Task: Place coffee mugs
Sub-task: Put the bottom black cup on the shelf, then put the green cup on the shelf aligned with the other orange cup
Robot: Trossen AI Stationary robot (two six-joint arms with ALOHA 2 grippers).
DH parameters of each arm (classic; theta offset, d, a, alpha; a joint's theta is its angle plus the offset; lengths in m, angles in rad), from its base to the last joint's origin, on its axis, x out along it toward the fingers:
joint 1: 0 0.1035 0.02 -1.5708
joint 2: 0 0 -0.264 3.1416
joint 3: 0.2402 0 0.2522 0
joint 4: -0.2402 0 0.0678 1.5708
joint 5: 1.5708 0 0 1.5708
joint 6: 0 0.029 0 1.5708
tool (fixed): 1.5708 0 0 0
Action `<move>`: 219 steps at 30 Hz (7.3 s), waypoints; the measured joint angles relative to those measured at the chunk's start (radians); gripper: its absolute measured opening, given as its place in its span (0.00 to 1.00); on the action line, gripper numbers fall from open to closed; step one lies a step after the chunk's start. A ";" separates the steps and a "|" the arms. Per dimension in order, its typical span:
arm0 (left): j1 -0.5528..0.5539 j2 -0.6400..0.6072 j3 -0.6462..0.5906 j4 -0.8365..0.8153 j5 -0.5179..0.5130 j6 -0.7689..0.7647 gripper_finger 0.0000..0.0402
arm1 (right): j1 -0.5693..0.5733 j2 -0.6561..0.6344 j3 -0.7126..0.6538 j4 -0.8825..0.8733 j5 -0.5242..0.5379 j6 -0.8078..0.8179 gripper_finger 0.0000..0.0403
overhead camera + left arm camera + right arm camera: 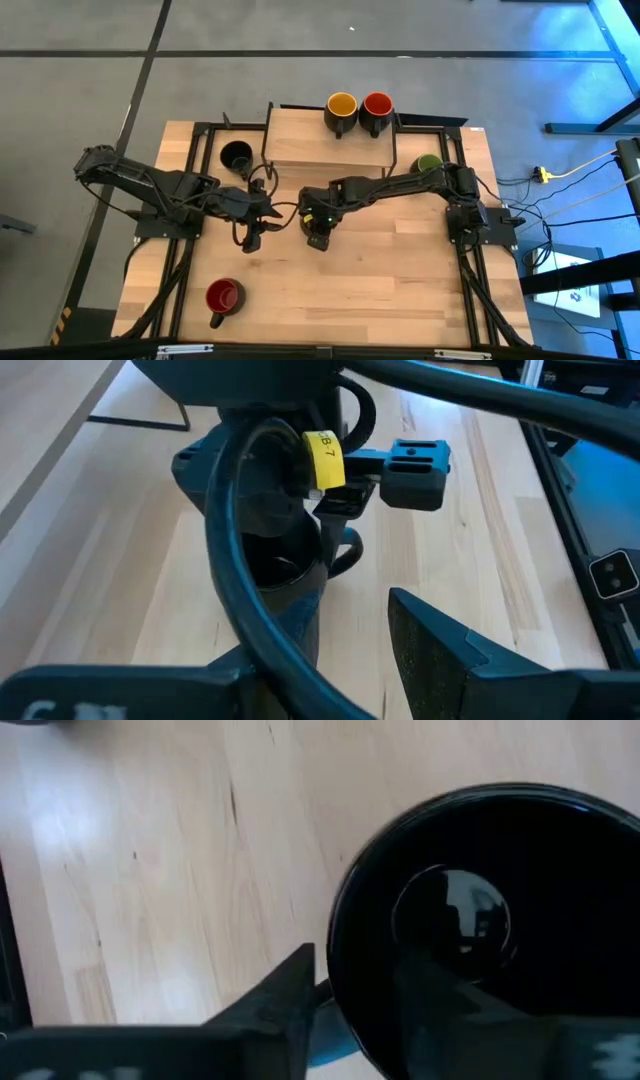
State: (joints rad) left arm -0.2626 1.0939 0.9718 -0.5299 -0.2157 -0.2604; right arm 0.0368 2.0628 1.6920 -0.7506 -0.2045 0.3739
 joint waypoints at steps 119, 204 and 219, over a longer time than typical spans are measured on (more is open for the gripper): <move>0.747 0.621 1.127 -0.673 -0.052 0.237 0.04 | 0.134 -0.959 -0.856 -0.045 0.439 0.133 0.40; 0.968 0.946 1.360 -0.731 0.102 0.317 0.27 | 0.015 -0.959 -0.856 -0.058 0.429 0.241 0.40; 0.867 0.706 1.381 -0.819 0.159 0.316 0.27 | 0.015 -0.980 -0.856 -0.063 0.385 0.306 0.60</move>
State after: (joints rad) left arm 0.6048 1.7997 2.3531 -1.3486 -0.0564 0.0552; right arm 0.0517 1.0826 0.8364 -0.8134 0.1806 0.6800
